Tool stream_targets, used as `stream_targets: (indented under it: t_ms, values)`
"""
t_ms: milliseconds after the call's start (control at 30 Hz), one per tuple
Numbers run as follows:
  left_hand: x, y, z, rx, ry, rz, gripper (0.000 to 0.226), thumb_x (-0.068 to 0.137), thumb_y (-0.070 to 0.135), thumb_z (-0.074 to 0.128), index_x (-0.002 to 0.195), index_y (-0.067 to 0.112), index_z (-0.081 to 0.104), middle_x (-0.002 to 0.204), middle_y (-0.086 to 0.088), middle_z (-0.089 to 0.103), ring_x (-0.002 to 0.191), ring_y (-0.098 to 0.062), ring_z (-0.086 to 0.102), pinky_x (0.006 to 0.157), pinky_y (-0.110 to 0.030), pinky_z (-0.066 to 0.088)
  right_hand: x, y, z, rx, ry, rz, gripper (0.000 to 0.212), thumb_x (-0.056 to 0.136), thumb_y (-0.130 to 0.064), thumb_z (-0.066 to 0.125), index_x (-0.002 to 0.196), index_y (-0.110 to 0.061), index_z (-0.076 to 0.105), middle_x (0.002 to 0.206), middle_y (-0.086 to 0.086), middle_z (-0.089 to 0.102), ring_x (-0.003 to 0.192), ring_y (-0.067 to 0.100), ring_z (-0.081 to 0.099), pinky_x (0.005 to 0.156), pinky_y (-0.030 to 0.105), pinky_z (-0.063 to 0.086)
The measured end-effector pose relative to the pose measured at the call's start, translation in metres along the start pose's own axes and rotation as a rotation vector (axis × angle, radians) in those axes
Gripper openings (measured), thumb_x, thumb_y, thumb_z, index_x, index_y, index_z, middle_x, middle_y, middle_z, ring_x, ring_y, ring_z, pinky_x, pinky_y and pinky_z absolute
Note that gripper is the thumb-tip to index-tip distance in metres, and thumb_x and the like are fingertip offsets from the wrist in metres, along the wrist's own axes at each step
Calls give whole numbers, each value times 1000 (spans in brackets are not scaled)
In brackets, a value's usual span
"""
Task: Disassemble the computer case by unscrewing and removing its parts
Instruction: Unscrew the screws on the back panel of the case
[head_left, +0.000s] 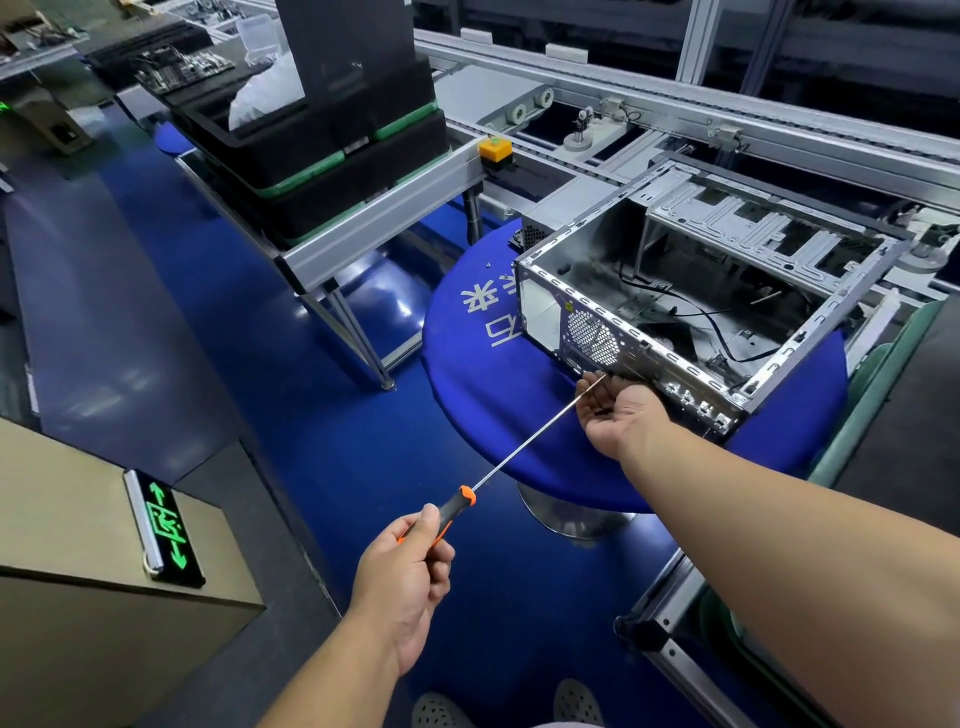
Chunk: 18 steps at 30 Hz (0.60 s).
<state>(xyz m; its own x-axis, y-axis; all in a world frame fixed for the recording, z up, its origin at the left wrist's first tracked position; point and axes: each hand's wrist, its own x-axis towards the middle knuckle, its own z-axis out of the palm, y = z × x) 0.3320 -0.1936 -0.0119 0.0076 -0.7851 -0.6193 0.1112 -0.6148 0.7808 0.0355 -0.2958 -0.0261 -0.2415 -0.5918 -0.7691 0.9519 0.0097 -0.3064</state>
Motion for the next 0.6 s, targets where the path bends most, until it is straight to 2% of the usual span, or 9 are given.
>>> stream_targets:
  t_ms: [233,433,600]
  values:
    - [1,4,10,18,17,10,29,102,39,67,108,11,68,70,-4,62,52,-10,49,47,-23,40,1,1,-1,0,5,0,29,108,-17,46,86,-7,62,82,5,67,73,18,64,66,29,53]
    - [-2,0,6,29,25,-3,31,102,41,67,109,10,70,71,-5,63,53,-10,50,48,-23,42,5,3,-4,-16,19,0,30,108,-18,48,83,-9,63,58,2,70,71,16,64,64,28,51]
    - [-1,1,6,36,28,2,30,102,40,67,109,11,70,71,-5,63,53,-10,49,47,-23,42,7,2,-5,5,23,2,30,108,-18,48,83,-9,62,56,3,69,70,16,63,66,25,51]
